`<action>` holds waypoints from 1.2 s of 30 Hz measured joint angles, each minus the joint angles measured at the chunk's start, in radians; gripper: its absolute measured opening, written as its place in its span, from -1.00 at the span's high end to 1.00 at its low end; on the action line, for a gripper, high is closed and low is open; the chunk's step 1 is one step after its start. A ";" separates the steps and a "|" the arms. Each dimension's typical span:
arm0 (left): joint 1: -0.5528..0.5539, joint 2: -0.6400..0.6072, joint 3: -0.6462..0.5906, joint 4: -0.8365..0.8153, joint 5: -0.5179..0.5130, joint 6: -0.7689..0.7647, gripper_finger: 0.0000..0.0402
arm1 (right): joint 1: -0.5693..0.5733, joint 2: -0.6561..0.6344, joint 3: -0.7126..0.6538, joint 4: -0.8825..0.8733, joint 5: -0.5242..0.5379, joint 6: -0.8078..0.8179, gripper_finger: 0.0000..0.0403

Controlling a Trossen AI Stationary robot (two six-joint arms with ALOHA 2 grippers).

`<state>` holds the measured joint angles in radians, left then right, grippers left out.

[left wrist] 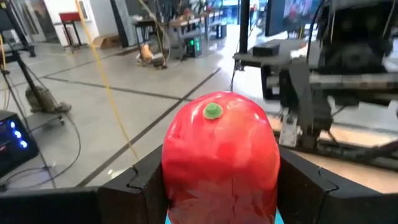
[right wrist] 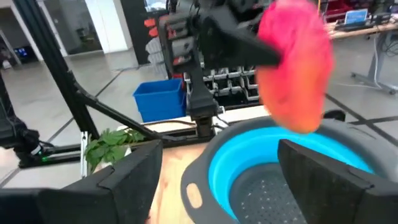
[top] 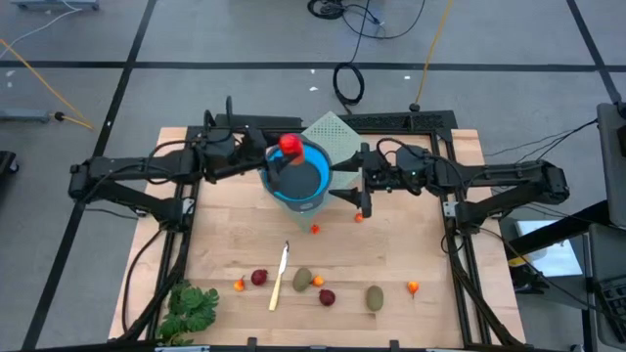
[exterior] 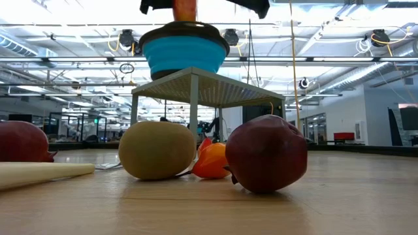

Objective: Pick & Place Fruit
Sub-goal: Put the mango into the blue strainer bowl

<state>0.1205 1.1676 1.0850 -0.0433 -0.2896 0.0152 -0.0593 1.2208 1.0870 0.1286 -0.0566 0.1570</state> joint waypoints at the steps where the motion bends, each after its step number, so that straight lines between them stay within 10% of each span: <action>1: 0.000 -0.005 0.000 -0.017 -0.002 -0.001 -0.09 | 0.000 -0.003 0.000 0.002 0.002 -0.006 -0.48; 36: 0.001 -0.013 0.000 -0.127 0.001 -0.084 -0.09 | -0.001 -0.116 -0.001 -0.113 0.001 -0.117 0.98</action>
<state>0.1215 1.1549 1.0851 -0.1703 -0.2890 -0.0692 -0.0601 1.1049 1.0863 0.0156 -0.0555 0.0399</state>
